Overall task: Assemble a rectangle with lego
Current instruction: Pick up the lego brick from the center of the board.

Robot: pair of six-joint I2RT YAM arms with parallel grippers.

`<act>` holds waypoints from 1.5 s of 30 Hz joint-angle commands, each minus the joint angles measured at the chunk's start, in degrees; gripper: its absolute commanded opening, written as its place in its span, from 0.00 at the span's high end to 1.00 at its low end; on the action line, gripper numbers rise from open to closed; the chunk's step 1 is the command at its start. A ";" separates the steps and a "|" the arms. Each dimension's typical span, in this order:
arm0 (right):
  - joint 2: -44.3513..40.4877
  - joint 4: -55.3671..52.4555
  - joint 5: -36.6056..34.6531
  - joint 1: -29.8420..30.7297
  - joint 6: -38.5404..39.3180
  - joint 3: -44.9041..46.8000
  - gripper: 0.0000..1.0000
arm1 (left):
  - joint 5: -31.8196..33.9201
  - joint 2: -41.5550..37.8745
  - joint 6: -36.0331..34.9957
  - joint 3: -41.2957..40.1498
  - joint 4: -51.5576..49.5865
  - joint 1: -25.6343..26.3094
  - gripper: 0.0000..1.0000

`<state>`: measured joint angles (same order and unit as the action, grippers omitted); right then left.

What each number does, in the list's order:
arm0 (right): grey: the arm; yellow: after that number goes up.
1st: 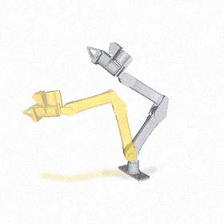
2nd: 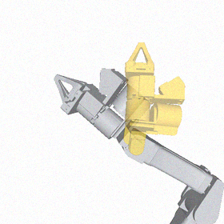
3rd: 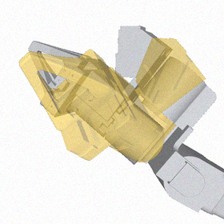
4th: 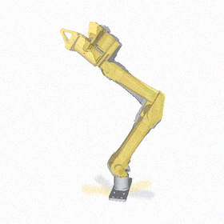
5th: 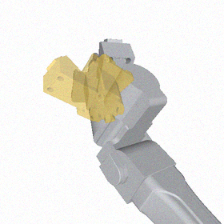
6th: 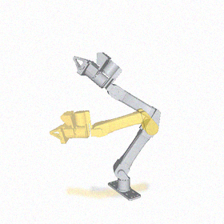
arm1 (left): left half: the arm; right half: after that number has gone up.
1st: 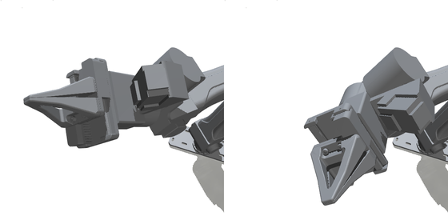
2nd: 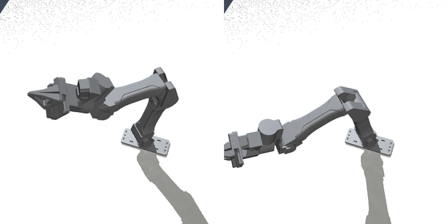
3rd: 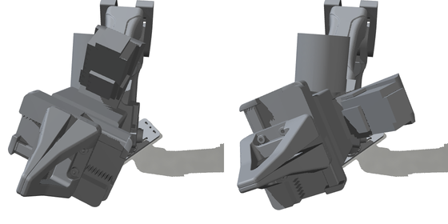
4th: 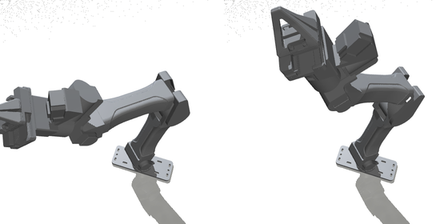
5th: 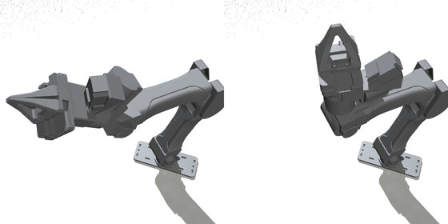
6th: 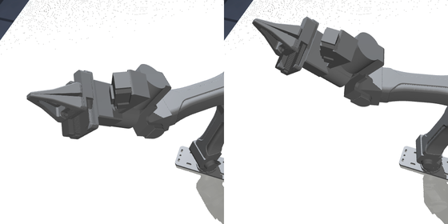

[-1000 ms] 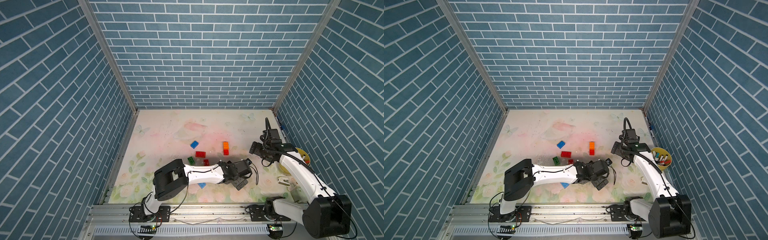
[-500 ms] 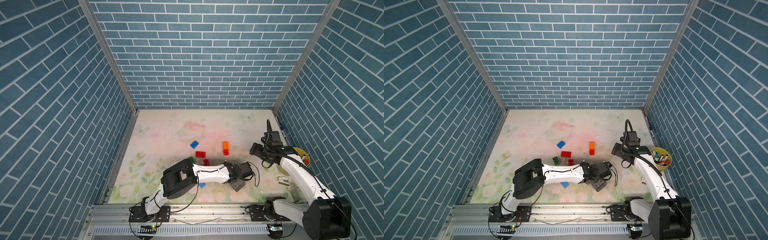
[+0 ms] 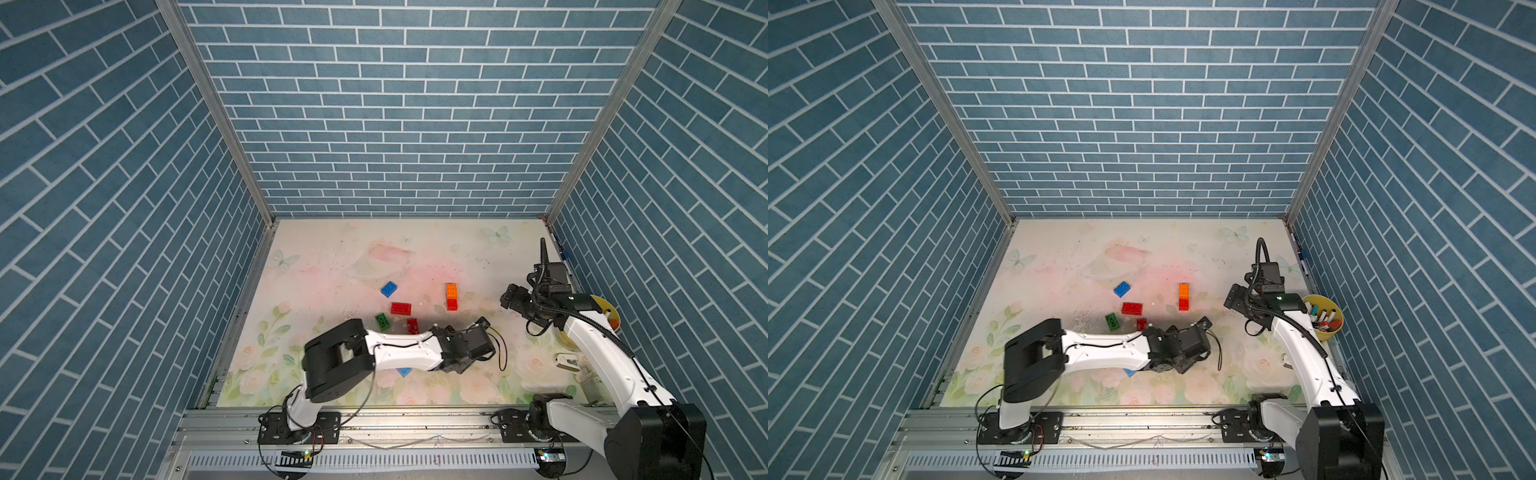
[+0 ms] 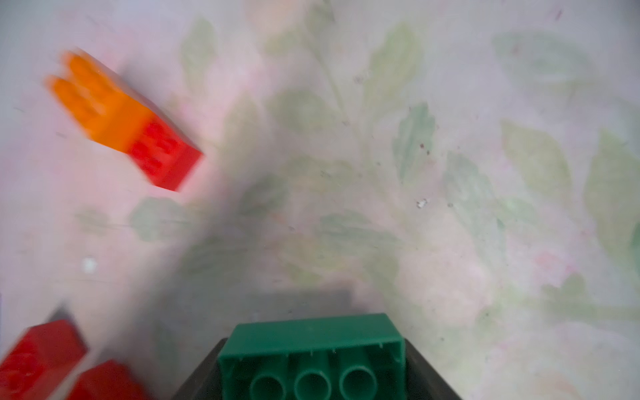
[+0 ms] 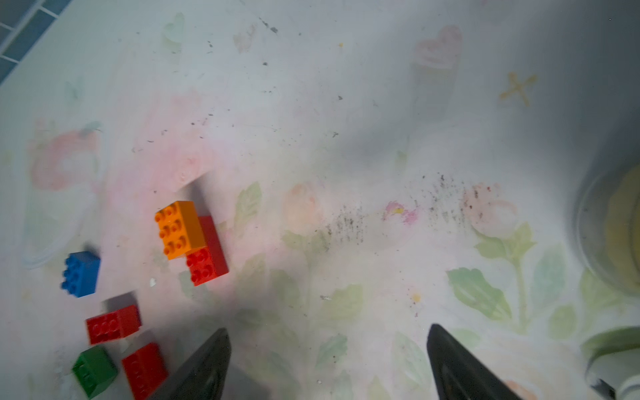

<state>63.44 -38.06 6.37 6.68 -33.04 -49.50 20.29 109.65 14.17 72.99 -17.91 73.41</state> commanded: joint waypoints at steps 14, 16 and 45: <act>5.90 21.53 55.23 8.39 -11.32 -8.39 0.17 | 8.79 -49.44 -34.48 -49.19 69.08 -1.59 0.51; 8.76 21.03 56.80 13.02 -11.17 -11.78 0.16 | 8.01 -51.08 -35.26 -50.06 70.78 -2.07 0.51; 16.54 34.63 58.41 27.34 -21.54 -18.46 0.30 | -1.37 -39.66 -35.09 -43.96 84.12 -8.34 0.53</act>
<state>81.54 -5.65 64.27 33.76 -52.60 -67.26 20.08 69.10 -20.84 27.70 63.31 65.65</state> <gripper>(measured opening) 0.719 0.700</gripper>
